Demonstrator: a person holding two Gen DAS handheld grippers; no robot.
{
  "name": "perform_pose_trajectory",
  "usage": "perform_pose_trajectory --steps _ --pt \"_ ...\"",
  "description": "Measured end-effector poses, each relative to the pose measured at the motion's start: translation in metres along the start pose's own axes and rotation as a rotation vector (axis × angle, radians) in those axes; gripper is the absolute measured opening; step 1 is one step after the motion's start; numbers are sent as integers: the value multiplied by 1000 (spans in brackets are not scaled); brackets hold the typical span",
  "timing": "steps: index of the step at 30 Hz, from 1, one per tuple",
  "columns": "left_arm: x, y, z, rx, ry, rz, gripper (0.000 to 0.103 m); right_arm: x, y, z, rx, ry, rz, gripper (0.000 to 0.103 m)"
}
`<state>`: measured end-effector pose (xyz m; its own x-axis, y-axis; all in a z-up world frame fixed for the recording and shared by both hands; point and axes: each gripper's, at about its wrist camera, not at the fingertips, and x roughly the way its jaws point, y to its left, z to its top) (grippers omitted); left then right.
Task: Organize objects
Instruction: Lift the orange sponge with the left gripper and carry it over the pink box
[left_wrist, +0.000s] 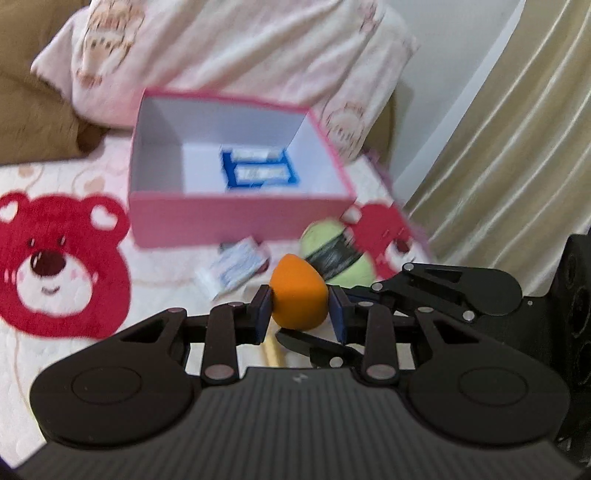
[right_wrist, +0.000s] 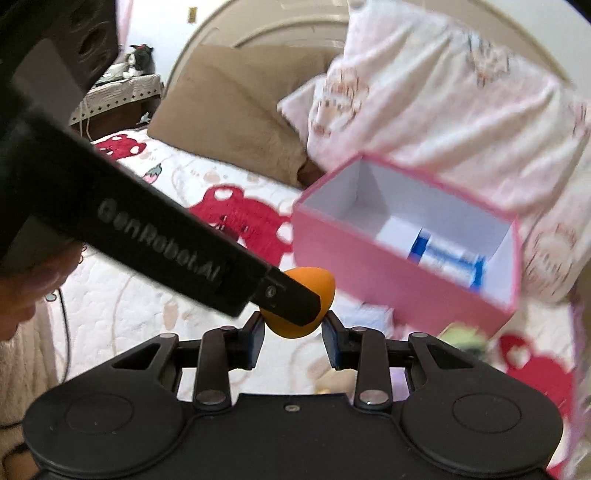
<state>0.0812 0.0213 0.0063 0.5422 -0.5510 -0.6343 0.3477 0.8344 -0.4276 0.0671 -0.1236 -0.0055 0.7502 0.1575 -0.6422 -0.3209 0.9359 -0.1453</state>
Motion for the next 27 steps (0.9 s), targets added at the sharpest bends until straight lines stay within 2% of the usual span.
perform_pose_trajectory --steps 4,9,12,17,21,23,27 --pt "-11 -17 30 13 -60 -24 32 -15 -23 35 -50 8 -13 38" --pt "-3 -27 78 -23 -67 -66 32 -16 -55 80 -74 104 -24 38" --pt "15 -25 106 -52 -53 -95 32 -2 -74 97 -55 157 -49 38" --pt "62 -13 141 -113 -9 -110 32 32 -112 99 43 172 -54 39" --pt "114 -2 160 -107 35 -58 32 76 -134 88 66 180 -49 39" --pt "146 9 169 -125 98 -37 32 102 -149 83 101 220 -32 39" --pt "191 34 176 -187 154 -71 33 139 -171 73 136 274 -46 39"
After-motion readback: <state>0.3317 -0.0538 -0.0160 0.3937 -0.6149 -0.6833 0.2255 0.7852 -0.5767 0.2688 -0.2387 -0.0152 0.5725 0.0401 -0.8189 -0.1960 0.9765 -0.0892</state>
